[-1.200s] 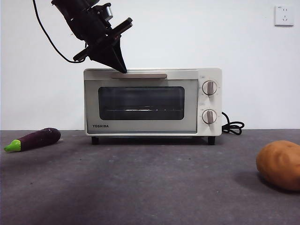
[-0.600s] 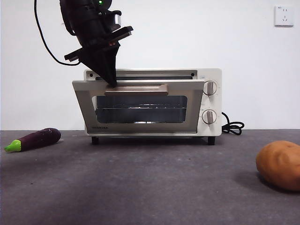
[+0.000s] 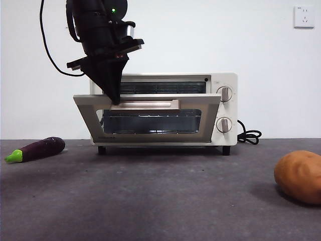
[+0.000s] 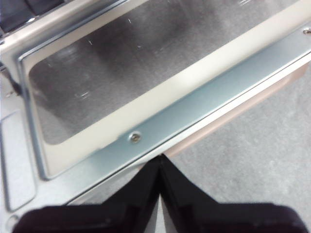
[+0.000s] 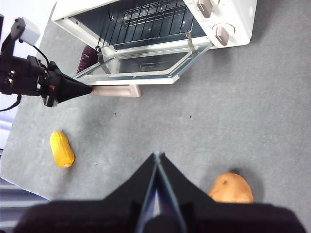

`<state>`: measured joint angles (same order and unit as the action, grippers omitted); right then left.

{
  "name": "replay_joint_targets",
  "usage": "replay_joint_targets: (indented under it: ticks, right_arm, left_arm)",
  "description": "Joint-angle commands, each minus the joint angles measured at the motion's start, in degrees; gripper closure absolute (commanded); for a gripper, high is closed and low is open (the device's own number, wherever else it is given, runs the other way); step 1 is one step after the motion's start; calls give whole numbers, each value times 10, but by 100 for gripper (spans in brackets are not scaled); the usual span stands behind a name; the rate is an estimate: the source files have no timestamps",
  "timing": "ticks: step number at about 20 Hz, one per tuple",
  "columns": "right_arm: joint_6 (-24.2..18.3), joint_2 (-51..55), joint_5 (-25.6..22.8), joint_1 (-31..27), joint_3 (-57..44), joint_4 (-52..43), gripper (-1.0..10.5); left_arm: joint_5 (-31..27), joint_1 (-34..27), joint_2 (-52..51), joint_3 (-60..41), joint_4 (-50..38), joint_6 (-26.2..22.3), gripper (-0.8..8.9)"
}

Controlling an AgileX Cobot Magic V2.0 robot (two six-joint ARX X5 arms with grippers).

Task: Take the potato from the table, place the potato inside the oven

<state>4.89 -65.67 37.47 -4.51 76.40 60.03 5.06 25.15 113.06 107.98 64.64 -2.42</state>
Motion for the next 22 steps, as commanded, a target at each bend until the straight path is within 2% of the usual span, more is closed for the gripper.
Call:
replay_joint_targets:
  ticks: [1, 7, 22]
  right_arm:
    - [-7, -1, 0, 1, 3, -4, 946]
    - [-11, -1, 0, 1, 3, -2, 946]
    - [-21, -1, 0, 1, 3, -3, 946]
  left_arm:
    - [-20, 6, 23, -7, -8, -3, 820]
    - [-31, 23, 66, -7, 1, 4, 820]
    - [-34, 40, 70, -7, 31, 25, 820]
